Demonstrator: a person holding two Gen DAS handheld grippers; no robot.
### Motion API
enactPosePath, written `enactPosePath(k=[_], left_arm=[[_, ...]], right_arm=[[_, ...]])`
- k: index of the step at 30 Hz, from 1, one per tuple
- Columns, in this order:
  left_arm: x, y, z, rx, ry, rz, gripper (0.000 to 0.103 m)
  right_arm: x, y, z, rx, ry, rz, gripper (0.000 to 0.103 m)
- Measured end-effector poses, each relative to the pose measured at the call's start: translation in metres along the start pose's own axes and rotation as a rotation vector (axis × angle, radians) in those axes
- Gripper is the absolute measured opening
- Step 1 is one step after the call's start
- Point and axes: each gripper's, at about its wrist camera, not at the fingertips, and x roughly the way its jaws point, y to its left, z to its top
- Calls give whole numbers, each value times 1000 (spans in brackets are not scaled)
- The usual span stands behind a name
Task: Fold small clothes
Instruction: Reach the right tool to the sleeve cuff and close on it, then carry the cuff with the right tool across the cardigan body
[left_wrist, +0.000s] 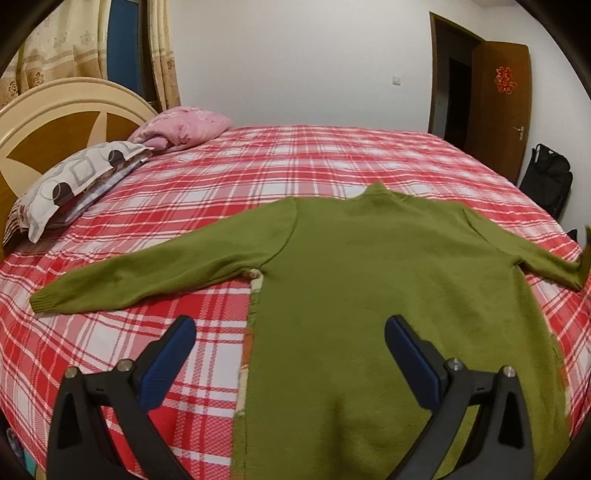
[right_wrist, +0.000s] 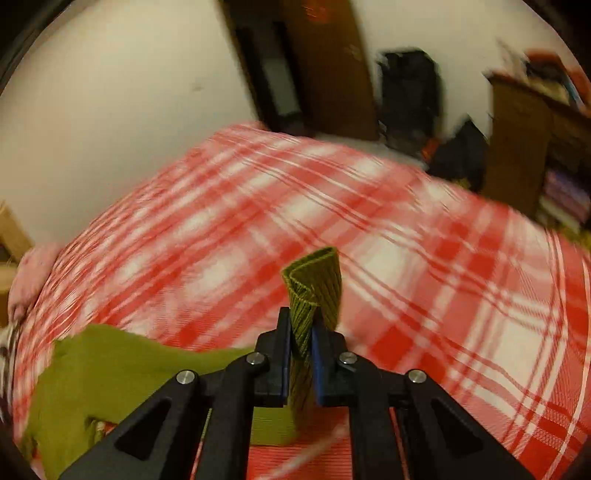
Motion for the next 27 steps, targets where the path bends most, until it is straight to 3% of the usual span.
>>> enactPosePath(k=[6, 12, 25, 27], left_arm=[[-3, 0, 0, -5, -11, -33, 103], [-5, 7, 1, -8, -25, -42, 103], [5, 5, 5, -7, -11, -71, 103], [5, 0, 7, 1, -11, -79, 103]], right_arm=[[-17, 107, 3, -198, -40, 129, 9], [-17, 198, -21, -368, -45, 210, 9], [4, 302, -103, -579, 68, 349, 9], [12, 313, -119, -610, 126, 404, 9]])
